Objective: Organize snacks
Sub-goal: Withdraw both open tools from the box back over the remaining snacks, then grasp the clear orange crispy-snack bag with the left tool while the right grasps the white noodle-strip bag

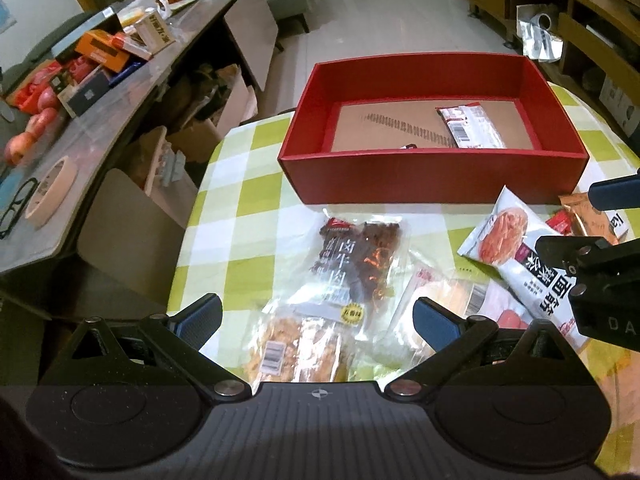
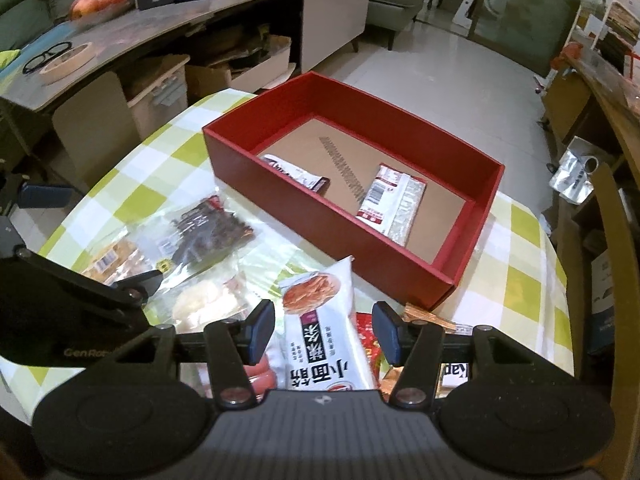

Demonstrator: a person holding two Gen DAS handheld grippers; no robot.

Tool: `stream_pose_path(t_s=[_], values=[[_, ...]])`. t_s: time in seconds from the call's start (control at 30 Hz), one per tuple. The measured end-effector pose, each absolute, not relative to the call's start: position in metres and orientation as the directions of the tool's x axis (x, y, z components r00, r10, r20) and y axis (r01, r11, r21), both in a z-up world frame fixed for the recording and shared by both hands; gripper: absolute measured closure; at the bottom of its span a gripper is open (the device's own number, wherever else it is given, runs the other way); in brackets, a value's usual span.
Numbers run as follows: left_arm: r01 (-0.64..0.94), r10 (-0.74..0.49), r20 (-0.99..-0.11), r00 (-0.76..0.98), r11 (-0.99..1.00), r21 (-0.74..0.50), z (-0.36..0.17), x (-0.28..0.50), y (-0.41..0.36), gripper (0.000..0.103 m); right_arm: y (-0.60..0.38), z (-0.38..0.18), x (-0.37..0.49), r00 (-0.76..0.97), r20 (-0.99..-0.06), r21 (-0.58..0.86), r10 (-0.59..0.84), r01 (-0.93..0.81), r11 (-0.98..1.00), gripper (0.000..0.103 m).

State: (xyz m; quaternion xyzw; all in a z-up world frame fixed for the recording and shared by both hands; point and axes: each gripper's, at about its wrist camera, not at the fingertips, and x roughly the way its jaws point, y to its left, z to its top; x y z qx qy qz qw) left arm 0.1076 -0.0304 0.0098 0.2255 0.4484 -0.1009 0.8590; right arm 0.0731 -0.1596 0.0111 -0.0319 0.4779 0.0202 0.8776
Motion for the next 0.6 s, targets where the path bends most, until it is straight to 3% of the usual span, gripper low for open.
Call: stream_pose_path(t_s=[0.6], values=[[0.359,0.065,-0.824,0.563,0.879,0.314,0.004,0.110,-0.006,0.000,-0.142,0.001,0.070,0.502,-0.863,-0.012,0.052,-0.122,0.992,0.042]])
